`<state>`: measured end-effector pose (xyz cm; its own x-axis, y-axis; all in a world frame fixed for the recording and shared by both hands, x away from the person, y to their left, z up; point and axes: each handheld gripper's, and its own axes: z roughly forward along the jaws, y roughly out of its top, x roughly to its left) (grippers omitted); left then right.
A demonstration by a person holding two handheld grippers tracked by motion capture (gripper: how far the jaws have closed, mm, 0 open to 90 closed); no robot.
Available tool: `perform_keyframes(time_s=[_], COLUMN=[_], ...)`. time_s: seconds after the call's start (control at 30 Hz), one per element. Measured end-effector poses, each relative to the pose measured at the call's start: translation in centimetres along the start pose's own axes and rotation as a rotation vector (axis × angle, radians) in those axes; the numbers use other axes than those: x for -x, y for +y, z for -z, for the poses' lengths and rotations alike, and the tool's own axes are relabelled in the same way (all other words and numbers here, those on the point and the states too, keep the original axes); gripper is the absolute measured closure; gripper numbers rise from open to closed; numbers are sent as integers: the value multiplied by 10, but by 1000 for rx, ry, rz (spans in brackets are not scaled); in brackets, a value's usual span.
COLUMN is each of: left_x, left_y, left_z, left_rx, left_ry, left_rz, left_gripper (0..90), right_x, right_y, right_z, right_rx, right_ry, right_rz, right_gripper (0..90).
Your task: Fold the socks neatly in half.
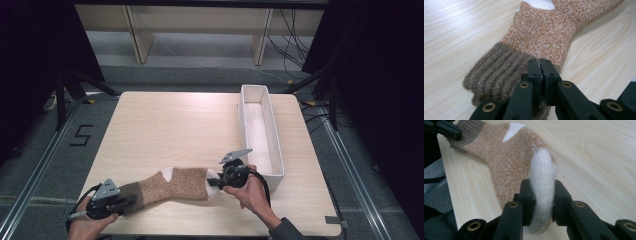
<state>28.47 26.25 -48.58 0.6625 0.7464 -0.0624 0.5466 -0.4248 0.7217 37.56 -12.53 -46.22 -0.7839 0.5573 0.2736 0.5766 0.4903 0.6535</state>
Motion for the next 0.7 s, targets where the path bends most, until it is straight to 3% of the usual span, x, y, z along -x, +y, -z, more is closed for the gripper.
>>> perform_keyframes(time_s=[0.07,0.1,0.17,0.2,0.23,0.33,0.37,0.53,0.6,0.7], left_x=[1,3,6,8,9,12,13,20,24,29], left_y=[0,0,3,4,5,7,9,17,21,27], left_z=[-3,-5,-6,-7,-9,-18,-19,-31,-35,-44], left_rx=[-2,2,-6,-8,-20,-33,-42,-63,-58,-62], left_ry=[-14,-9,-10,-7,-9,-16,-15,-11,-9,-9], left_rz=[3,8,-12,-16,-21,-26,-36,-76,-86,-93], left_gripper=[893,896,898,898,898,898,898,898,898,898], right_x=[1,0,4,3,5,5,5,11,11,15], right_y=[3,4,7,7,8,8,9,13,17,24], right_z=[5,7,11,12,13,16,18,26,33,40], right_rx=[15,16,23,18,30,26,20,44,48,55], right_ry=[-3,2,-7,5,-11,10,-10,5,9,10], right_rz=[18,-1,27,-5,28,4,2,8,-18,7], right_gripper=[736,737,737,737,737,737,737,739,740,740])
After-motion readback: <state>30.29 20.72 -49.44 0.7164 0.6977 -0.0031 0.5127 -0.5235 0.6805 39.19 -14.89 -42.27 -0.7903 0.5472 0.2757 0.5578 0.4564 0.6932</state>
